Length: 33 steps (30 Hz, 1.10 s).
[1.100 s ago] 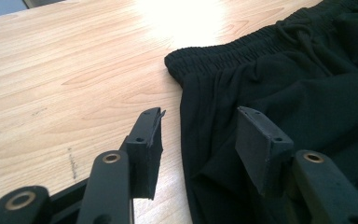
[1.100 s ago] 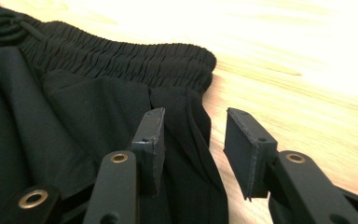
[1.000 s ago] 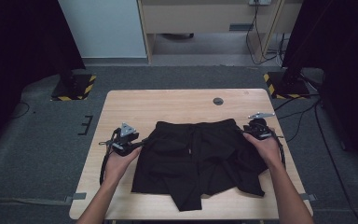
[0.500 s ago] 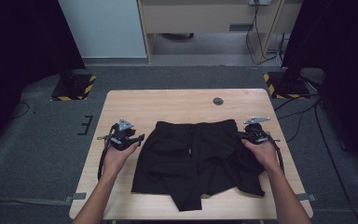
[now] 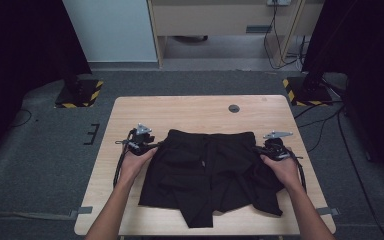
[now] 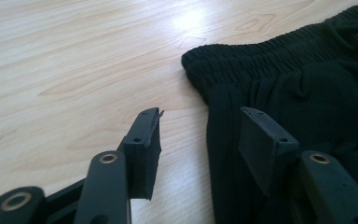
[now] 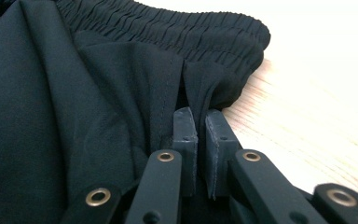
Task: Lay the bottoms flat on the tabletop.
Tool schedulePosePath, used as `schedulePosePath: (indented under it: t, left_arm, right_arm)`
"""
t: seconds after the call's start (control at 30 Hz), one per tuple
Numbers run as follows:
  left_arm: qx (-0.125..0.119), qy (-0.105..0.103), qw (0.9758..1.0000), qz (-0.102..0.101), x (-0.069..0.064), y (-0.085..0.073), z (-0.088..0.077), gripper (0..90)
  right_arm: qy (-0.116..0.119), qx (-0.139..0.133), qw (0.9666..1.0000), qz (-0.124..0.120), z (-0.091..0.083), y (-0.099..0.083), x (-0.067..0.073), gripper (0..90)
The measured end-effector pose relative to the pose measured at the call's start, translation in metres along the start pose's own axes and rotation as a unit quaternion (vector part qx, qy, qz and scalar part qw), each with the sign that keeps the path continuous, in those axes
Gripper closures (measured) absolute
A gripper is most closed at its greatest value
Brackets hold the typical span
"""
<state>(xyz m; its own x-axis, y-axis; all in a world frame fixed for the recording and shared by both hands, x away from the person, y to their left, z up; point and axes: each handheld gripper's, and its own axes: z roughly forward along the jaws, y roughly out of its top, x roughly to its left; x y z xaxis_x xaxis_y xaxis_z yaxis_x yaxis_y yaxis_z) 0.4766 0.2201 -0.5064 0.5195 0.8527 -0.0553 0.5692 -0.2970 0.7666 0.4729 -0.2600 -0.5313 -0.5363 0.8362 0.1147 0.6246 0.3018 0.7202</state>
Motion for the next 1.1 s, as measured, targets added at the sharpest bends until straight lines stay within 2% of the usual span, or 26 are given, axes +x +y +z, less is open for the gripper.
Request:
schedulePosePath:
  t: [0.1, 0.17, 0.3, 0.37, 0.47, 0.53, 0.6, 0.67, 0.7, 0.77, 0.83, 0.9, 0.93, 0.97, 1.03, 1.1]
  left_arm:
    - [0.001, -0.007, 1.0, -0.002, -0.002, 0.004, 0.007, 46.8]
    - [0.004, -0.004, 1.0, 0.002, -0.002, 0.003, 0.014, 47.1]
    - [0.031, -0.011, 0.9994, -0.005, 0.004, -0.002, 0.028, 47.8]
    - [0.022, -0.022, 0.9994, -0.016, 0.005, -0.003, 0.031, 47.3]
    - [0.022, -0.028, 0.9993, -0.009, 0.002, -0.002, 0.036, 47.2]
    - [0.022, -0.025, 0.9994, 0.001, 0.0, -0.002, 0.038, 47.3]
    - [0.025, -0.019, 0.9995, 0.008, -0.001, -0.001, 0.038, 49.5]
    - [0.026, -0.027, 0.9993, 0.008, -0.002, 0.0, 0.038, 55.8]
    - [0.028, -0.024, 0.9993, 0.012, -0.004, 0.0, 0.038, 57.7]
    - [0.031, -0.027, 0.9991, 0.012, -0.007, 0.0, 0.038, 65.9]
    - [0.035, -0.027, 0.9989, 0.014, -0.011, 0.001, 0.038, 71.6]
    - [0.044, -0.025, 0.9983, 0.028, -0.014, 0.002, 0.037, 79.9]
    - [0.047, -0.027, 0.9981, 0.028, -0.015, 0.002, 0.037, 84.5]
    - [0.049, -0.027, 0.9981, 0.027, -0.016, 0.002, 0.036, 87.1]
    - [0.055, -0.027, 0.9977, 0.027, -0.017, 0.003, 0.035, 89.0]
    - [0.049, -0.025, 0.9981, 0.028, -0.018, 0.004, 0.033, 89.2]
  right_arm:
    - [0.001, -0.003, 1.0, 0.007, 0.0, -0.001, -0.002, 85.1]
    - [0.001, -0.003, 1.0, 0.007, 0.0, -0.001, -0.003, 85.1]
    - [0.002, -0.004, 1.0, 0.006, 0.0, -0.001, -0.003, 85.2]
    - [0.006, -0.007, 0.9999, 0.011, 0.0, -0.001, -0.004, 85.3]
    - [0.009, -0.008, 0.9999, 0.011, 0.001, -0.001, -0.006, 85.2]
    - [0.011, -0.006, 0.9998, 0.015, 0.001, 0.0, -0.007, 84.3]
    - [0.009, -0.009, 0.9999, 0.012, 0.002, 0.001, -0.009, 78.9]
    - [0.004, -0.01, 0.9999, 0.006, 0.004, 0.003, -0.01, 73.7]
    - [0.004, -0.01, 0.9999, 0.006, 0.004, 0.004, -0.011, 71.4]
    - [-0.001, -0.012, 0.9998, 0.016, 0.007, 0.007, -0.014, 61.1]
    - [-0.006, -0.012, 0.9997, 0.022, 0.009, 0.01, -0.015, 56.5]
    - [-0.004, -0.008, 0.9998, 0.019, 0.012, 0.013, -0.015, 65.2]
    - [-0.008, -0.006, 0.9999, 0.014, 0.013, 0.014, -0.015, 70.6]
    - [-0.007, -0.004, 0.9998, 0.02, 0.012, 0.015, -0.016, 76.3]
    - [-0.012, 0.003, 0.9997, 0.019, 0.011, 0.015, -0.018, 84.4]
    - [-0.005, -0.002, 0.9997, 0.024, 0.006, 0.015, -0.018, 87.9]
